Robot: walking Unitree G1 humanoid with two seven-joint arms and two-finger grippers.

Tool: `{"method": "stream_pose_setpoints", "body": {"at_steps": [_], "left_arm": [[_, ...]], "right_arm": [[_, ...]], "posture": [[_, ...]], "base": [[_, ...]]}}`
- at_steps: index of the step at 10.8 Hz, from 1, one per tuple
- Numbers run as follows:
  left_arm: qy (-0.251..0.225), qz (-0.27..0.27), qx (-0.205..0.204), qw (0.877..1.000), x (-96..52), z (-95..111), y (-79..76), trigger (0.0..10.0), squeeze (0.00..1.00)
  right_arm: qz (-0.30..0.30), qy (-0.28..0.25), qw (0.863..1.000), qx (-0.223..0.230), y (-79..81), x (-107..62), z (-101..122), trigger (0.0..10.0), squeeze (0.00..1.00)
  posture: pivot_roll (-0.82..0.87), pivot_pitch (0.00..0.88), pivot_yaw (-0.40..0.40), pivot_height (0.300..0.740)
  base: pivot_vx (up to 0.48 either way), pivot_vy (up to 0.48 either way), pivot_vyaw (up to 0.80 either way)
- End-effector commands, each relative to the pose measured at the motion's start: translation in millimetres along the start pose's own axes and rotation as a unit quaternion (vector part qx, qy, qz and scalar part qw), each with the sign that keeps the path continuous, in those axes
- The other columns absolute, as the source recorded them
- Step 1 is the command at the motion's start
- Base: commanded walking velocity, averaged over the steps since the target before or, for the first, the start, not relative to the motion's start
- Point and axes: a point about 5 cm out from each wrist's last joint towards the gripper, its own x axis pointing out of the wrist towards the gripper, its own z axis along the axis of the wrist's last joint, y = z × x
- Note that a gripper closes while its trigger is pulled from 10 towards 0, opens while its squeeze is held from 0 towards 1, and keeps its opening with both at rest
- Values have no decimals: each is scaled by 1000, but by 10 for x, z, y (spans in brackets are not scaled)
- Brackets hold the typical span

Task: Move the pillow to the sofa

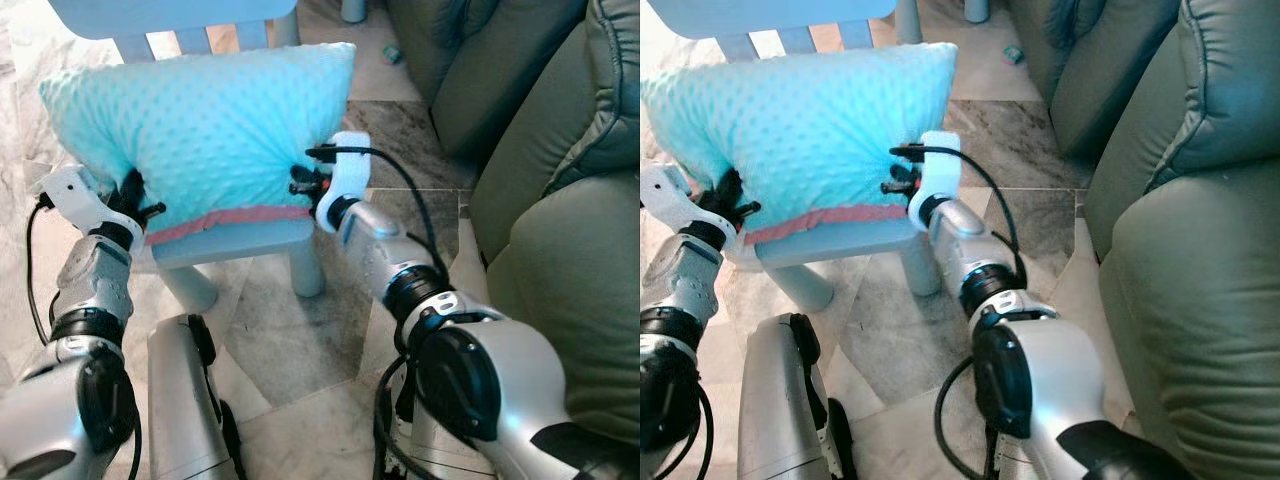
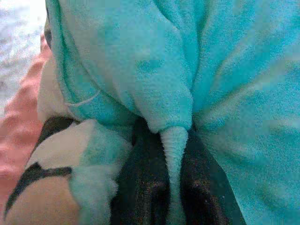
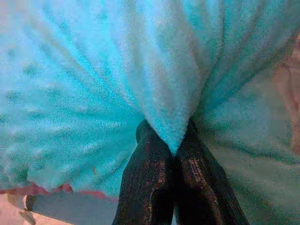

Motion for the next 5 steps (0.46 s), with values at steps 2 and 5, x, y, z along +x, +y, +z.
{"method": "stream_pose_setpoints", "body": {"at_steps": [2, 5], "left_arm": [[-42, -6, 45, 998, -61, 121, 8, 0, 0], [-70, 4, 62, 996, -267, 37, -44, 0, 0]], "right_arm": [[19, -16, 1000, -19, -85, -49, 5, 0, 0], [26, -46, 996, -69, -216, -146, -22, 0, 0]], "posture": [[-18, 183, 0, 427], [-42, 90, 32, 427]], "base": [[0, 0, 0], [0, 0, 0]]}}
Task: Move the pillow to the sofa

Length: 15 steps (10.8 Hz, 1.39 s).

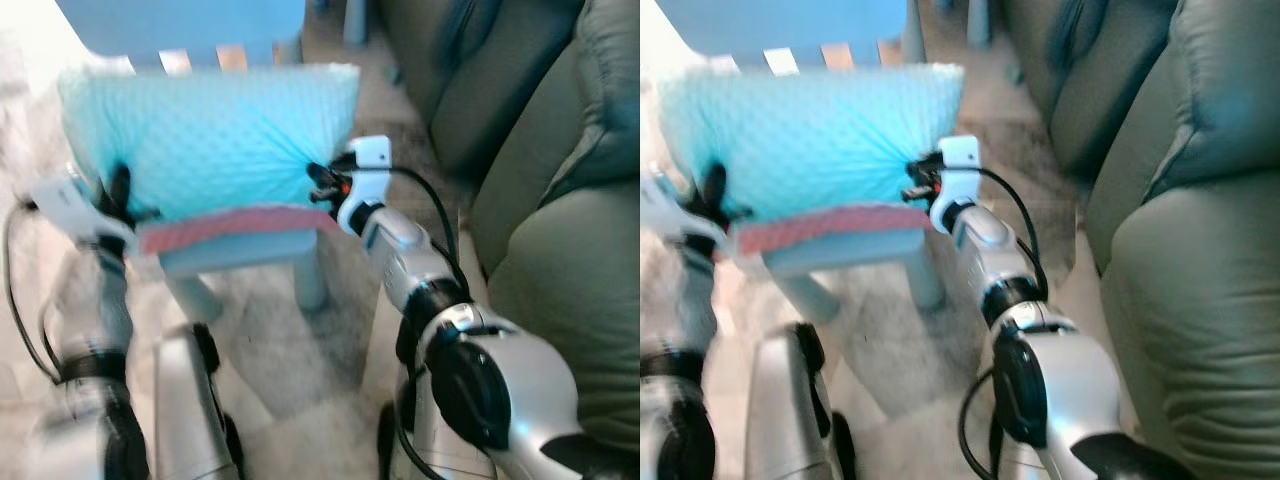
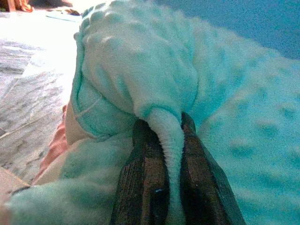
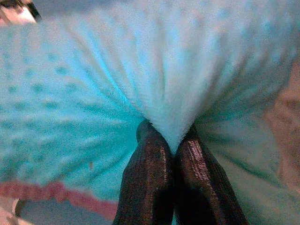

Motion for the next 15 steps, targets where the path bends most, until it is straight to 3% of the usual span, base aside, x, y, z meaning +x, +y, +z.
{"method": "stream_pose_setpoints", "body": {"at_steps": [1, 3, 6, 7, 9, 10, 12, 14, 15], "left_arm": [[-11, 3, 11, 1000, -41, 66, -23, 0, 0], [-22, 5, 9, 1000, -201, 82, -166, 0, 0], [-27, 17, 19, 999, -558, 203, -337, 0, 0], [-8, 26, 7, 1000, -768, 158, -397, 0, 0], [24, 31, 44, 998, -1156, 56, -464, 0, 0], [38, 49, 34, 997, -1254, 40, -464, 0, 0], [60, 55, 39, 996, -1398, 18, -466, 0, 0], [64, 59, 47, 995, -1412, 51, -395, 0, 0], [69, 56, 48, 995, -1401, 30, -410, 0, 0]], "right_arm": [[14, -20, 1000, -15, 29, -13, 17, 0, 0], [12, -55, 998, -40, 3, -78, 32, 0, 0], [-39, -115, 991, -63, -184, -291, 126, 0, 0], [-49, -122, 987, -89, -216, -422, 91, 0, 0], [-87, -117, 983, -111, -274, -693, -9, 0, 0], [-100, -115, 981, -124, -286, -809, -38, 0, 0], [-106, -112, 978, -141, -220, -1038, -61, 0, 0], [-118, -111, 978, -134, -108, -1138, -48, 0, 0], [-135, -115, 974, -138, -146, -1153, -1, 0, 0]], "posture": [[-47, 71, 36, 427], [-70, 35, 44, 427], [-82, 8, 54, 427], [-78, 10, 59, 427], [-90, 14, 63, 427], [-98, 22, 67, 427], [-120, 30, 68, 427], [-141, 30, 76, 427], [-153, 24, 83, 427]], "base": [[0, 0, 0], [0, 0, 0], [0, 0, 0], [0, 0, 0], [0, 0, 0], [0, 0, 0], [0, 0, 0], [0, 0, 0], [0, 0, 0]]}}
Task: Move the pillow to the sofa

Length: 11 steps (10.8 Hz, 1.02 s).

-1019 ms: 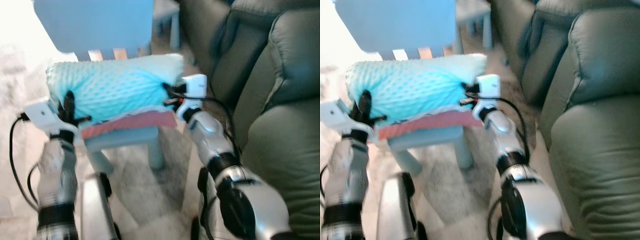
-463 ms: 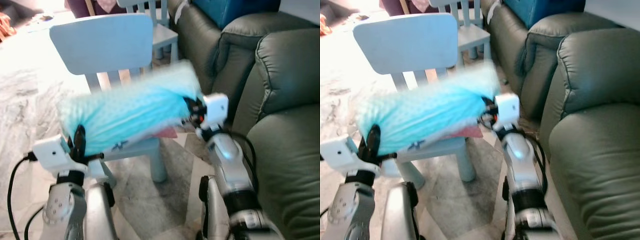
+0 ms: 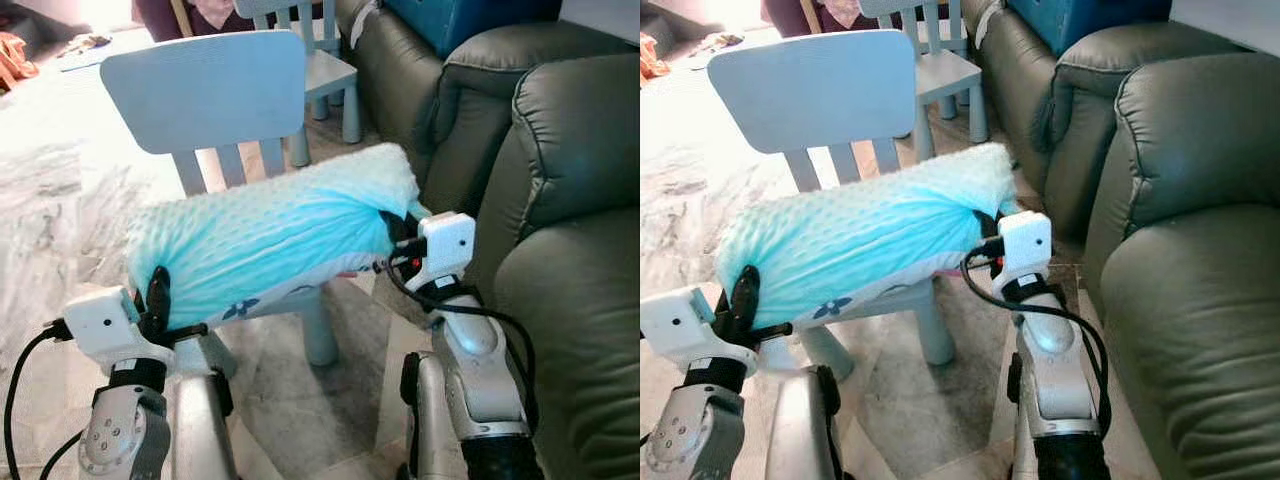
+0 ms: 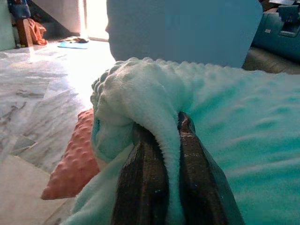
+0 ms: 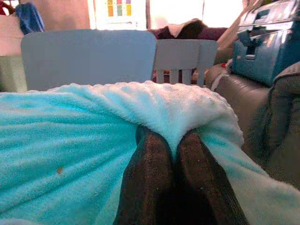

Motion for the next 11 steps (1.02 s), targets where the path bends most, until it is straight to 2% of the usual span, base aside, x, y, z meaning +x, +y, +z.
{"method": "stream_pose_setpoints", "body": {"at_steps": [1, 3, 6, 11], "left_arm": [[-10, 18, 8, 1000, 15, 57, 85, 0, 0], [-18, 17, 2, 1000, 123, 67, 56, 0, 0], [-20, 17, -3, 1000, 149, 63, 53, 0, 0], [-18, 11, -2, 1000, 164, 55, 53, 0, 0]], "right_arm": [[-34, -19, 999, -4, -114, 16, 121, 0, 0], [-44, -14, 999, 4, -131, 50, 156, 0, 0], [-53, -13, 998, 18, -150, 102, 184, 0, 0], [-58, -12, 998, 20, -159, 113, 199, 0, 0]], "posture": [[-157, 18, 84, 427], [-166, 7, 82, 427], [-165, 0, 84, 427], [-166, 0, 88, 503]], "base": [[0, 0, 0], [0, 0, 0], [0, 0, 0], [0, 0, 0]]}}
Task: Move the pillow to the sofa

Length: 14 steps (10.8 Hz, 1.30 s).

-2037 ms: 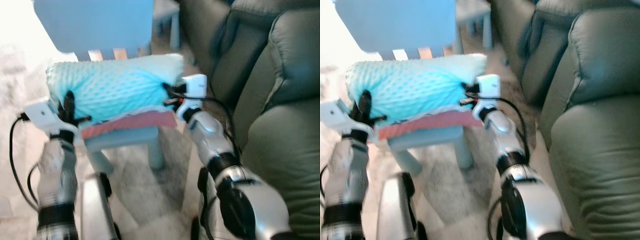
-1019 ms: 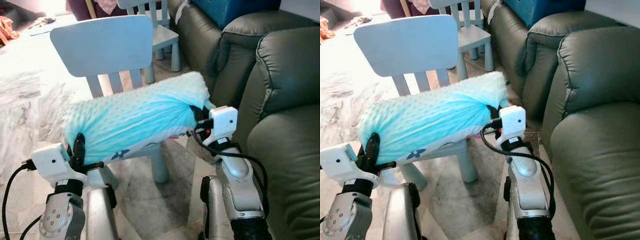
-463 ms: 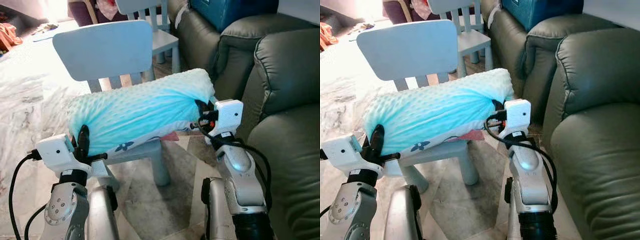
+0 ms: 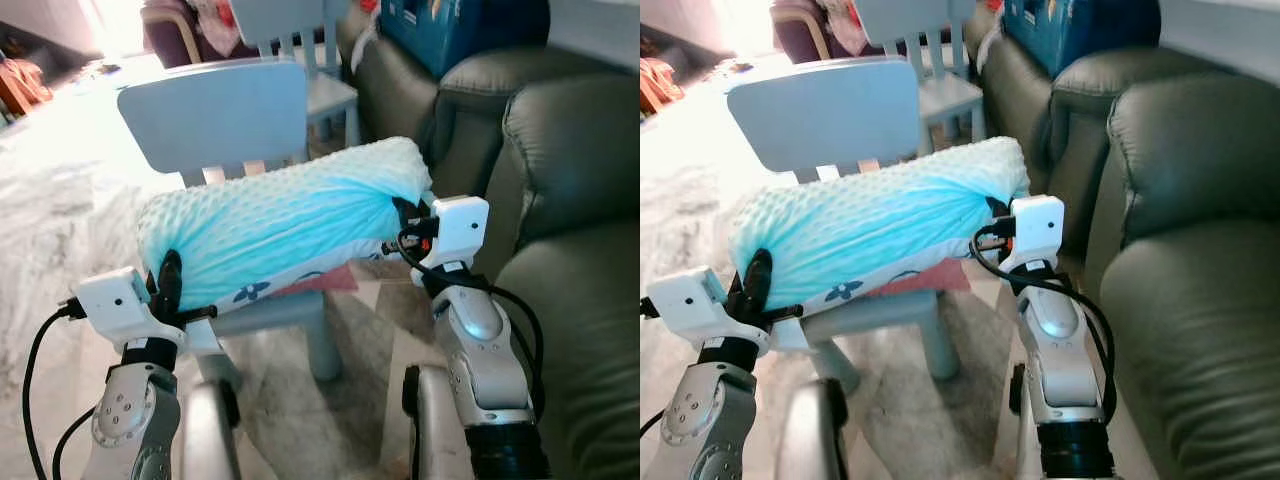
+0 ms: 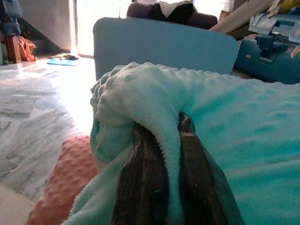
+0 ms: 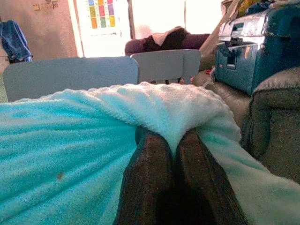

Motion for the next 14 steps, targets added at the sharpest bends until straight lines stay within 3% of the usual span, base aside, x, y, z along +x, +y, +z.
{"method": "stream_pose_setpoints", "body": {"at_steps": [1, 6, 10, 14], "left_arm": [[-6, 30, 15, 999, -16, 31, 149, 0, 0], [2, 29, 17, 999, -15, 14, 174, 0, 0], [3, 29, 16, 999, -15, 9, 178, 0, 0], [-1, 30, 16, 999, -21, 18, 179, 0, 0]], "right_arm": [[-23, -23, 999, 1, -70, 24, 116, 0, 0], [-27, 36, 999, 12, -19, -32, -78, 0, 0], [-37, 29, 999, 8, -47, -20, -40, 0, 0], [-41, 24, 999, 13, -75, -15, -16, 0, 0]], "posture": [[-164, 0, 89, 513], [-162, 1, 99, 531], [-161, 4, 102, 531], [-159, 7, 100, 596]], "base": [[0, 0, 0], [0, 0, 0], [0, 0, 0], [0, 0, 0]]}}
